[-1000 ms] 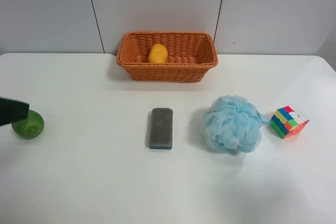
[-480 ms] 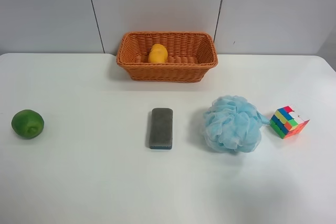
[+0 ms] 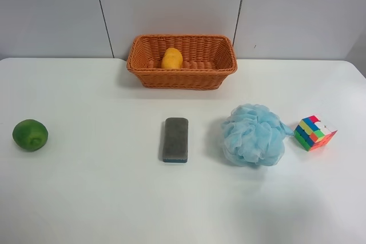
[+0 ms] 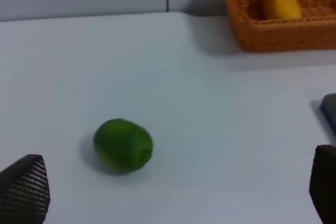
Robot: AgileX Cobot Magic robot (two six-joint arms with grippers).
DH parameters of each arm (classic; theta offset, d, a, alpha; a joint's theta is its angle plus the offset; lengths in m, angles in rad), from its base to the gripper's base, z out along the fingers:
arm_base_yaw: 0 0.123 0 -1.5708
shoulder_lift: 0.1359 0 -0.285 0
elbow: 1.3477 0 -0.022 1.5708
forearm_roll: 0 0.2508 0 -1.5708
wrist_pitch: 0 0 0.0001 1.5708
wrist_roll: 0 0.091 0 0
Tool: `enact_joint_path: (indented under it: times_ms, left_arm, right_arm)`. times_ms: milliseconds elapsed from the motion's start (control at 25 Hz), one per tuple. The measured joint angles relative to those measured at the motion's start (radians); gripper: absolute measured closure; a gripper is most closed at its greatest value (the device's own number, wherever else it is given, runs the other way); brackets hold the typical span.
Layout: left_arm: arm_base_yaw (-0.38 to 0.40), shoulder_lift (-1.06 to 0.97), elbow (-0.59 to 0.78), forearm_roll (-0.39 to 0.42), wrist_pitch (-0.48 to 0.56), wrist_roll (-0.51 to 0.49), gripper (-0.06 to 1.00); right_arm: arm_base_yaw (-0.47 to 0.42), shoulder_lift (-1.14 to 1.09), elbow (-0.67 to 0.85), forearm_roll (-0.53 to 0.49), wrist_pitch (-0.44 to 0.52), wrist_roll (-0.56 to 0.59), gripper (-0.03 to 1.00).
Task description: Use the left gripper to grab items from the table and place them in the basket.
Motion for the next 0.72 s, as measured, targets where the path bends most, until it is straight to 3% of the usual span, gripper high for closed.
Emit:
enact_joint_path:
  times_ms: [240,720]
  left_arm:
    - [0.000,-0.003,0.005,0.075,0.119,-0.060,-0.05]
    - [0.000,-0.003,0.010,0.077,0.126,-0.061,-0.05]
  right_arm:
    - [0.000,0.000,0.000,0.000,0.000,0.000,-0.03]
    - [0.000,0.000,0.000,0.000,0.000,0.000,-0.03]
